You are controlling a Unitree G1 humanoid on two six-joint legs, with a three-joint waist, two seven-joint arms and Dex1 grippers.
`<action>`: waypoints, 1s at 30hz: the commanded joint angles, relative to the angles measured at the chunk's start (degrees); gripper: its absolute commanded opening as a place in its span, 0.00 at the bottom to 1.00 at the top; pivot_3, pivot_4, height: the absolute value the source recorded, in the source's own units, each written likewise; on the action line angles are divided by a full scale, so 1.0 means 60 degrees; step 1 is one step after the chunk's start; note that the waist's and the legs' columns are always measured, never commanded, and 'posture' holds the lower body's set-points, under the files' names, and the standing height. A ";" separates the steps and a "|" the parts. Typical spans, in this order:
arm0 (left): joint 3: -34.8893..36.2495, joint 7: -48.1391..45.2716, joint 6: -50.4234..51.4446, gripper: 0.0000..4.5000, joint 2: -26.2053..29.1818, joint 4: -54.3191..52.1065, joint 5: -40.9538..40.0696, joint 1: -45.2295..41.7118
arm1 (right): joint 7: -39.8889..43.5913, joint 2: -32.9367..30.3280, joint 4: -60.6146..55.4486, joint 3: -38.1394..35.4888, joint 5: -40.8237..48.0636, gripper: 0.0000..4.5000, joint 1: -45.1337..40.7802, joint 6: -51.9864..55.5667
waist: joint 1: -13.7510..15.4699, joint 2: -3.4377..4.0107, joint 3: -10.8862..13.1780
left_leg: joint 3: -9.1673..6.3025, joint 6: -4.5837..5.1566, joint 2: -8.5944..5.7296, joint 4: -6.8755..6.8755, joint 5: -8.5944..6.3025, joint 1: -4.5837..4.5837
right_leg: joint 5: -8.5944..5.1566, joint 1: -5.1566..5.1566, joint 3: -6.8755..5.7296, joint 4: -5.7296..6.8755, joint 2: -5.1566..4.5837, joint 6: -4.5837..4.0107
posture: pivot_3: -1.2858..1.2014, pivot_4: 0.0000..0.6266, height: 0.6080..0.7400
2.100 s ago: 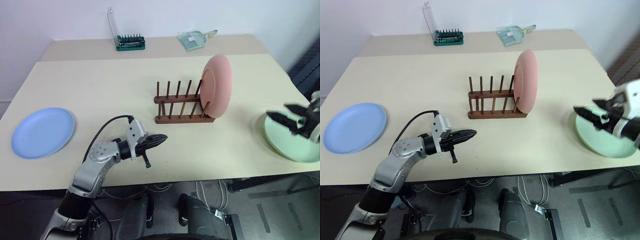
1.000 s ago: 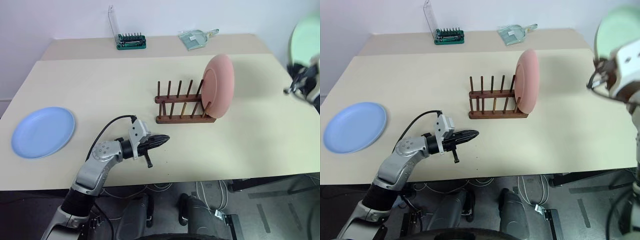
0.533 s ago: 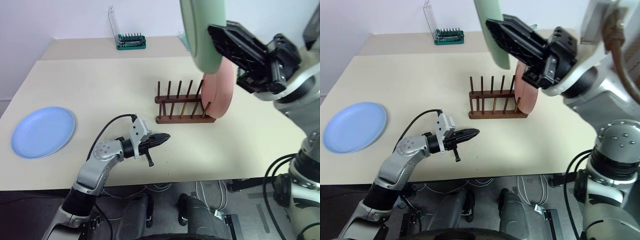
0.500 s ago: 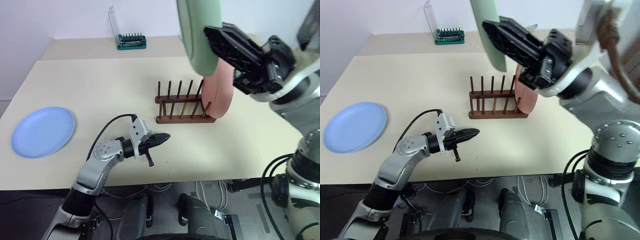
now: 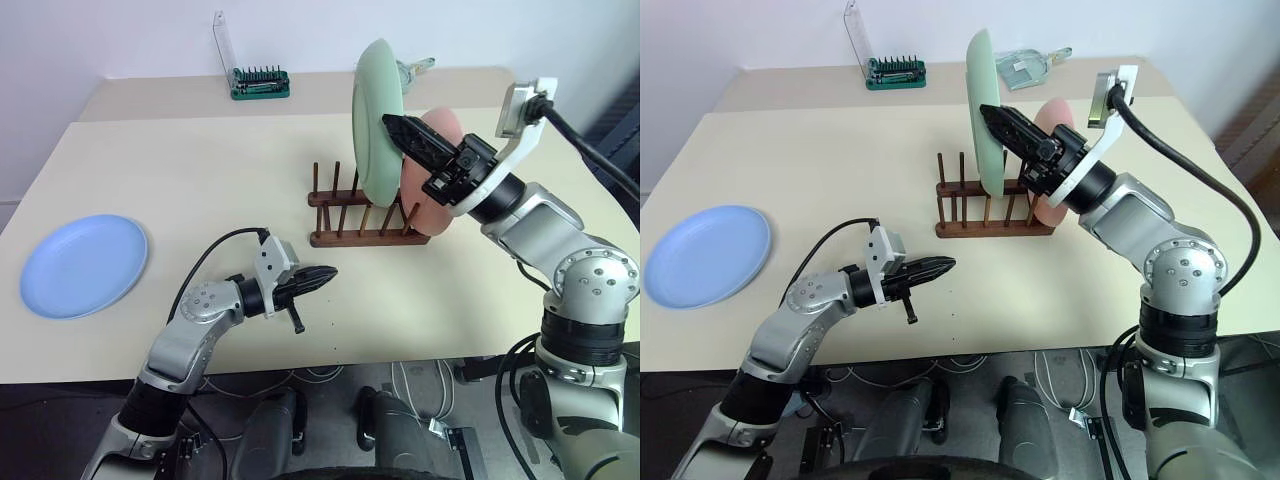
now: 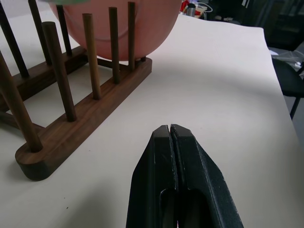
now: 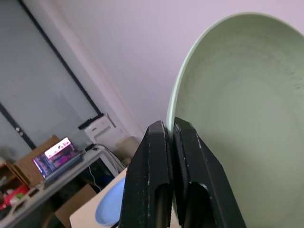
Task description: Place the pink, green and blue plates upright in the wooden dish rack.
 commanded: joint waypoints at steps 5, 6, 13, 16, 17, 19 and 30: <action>0.0253 -0.0035 -0.0225 0.00 0.0123 -0.0306 -0.0127 0.0164 | -0.0283 0.0316 0.0252 -0.0152 -0.0052 0.01 -0.0267 -0.0021 | 0.0006 0.0000 0.0000 | 0.0003 0.0001 -0.0001 -0.0001 0.0000 -0.0003 | 0.0000 -0.0002 0.0001 -0.0002 -0.0001 0.0000 | 0.52 0.24 1.00; 0.0255 -0.0035 -0.0245 0.00 0.0125 -0.0299 -0.0123 0.0178 | -0.0327 0.0367 0.0370 -0.0143 -0.0138 0.01 -0.0258 -0.0022 | 0.0006 0.0000 0.0000 | 0.0005 0.0000 -0.0001 -0.0001 0.0000 -0.0003 | 0.0000 -0.0002 0.0002 -0.0001 -0.0001 0.0000 | 0.52 0.24 1.00; 0.0224 -0.0035 -0.0309 0.00 0.0132 -0.0301 -0.0091 0.0221 | -0.0621 0.0560 0.1108 -0.0242 -0.0353 0.01 -0.0369 0.0211 | -0.0007 0.0003 -0.0001 | 0.0009 0.0000 0.0000 -0.0004 0.0000 -0.0002 | 0.0000 -0.0009 0.0006 0.0000 -0.0001 0.0000 | 0.52 0.24 1.00; 0.0208 -0.0028 -0.0323 0.00 0.0126 -0.0281 -0.0083 0.0211 | -0.0659 0.0600 0.1171 -0.0298 -0.0348 0.24 -0.0393 0.0255 | -0.0010 0.0003 -0.0002 | 0.0009 0.0000 0.0002 -0.0003 0.0000 -0.0002 | 0.0000 -0.0009 0.0006 0.0002 0.0000 0.0000 | 0.52 0.24 1.00; 0.0202 -0.0027 -0.0326 0.00 0.0123 -0.0279 -0.0081 0.0217 | -0.0664 0.0610 0.1154 -0.0312 -0.0350 0.32 -0.0387 0.0269 | -0.0011 0.0003 -0.0002 | 0.0010 0.0000 0.0002 -0.0003 0.0000 -0.0002 | 0.0000 -0.0009 0.0006 0.0002 0.0000 0.0000 | 0.52 0.24 1.00; 0.0191 -0.0026 -0.0335 0.00 0.0121 -0.0275 -0.0071 0.0223 | -0.0664 0.0630 0.1133 -0.0337 -0.0363 0.55 -0.0384 0.0300 | -0.0011 0.0003 -0.0002 | 0.0011 0.0000 0.0002 -0.0003 0.0000 -0.0003 | 0.0000 -0.0009 0.0007 0.0001 0.0000 0.0000 | 0.52 0.24 1.00; 0.0167 -0.0054 -0.0329 0.00 0.0110 -0.0240 -0.0080 0.0208 | -0.0776 0.0308 0.0628 -0.0513 -0.0535 0.99 -0.0710 0.0341 | -0.0006 0.0004 -0.0001 | 0.0013 0.0000 0.0001 -0.0004 0.0000 -0.0005 | 0.0000 -0.0013 0.0008 0.0001 0.0000 0.0001 | 0.52 0.24 1.00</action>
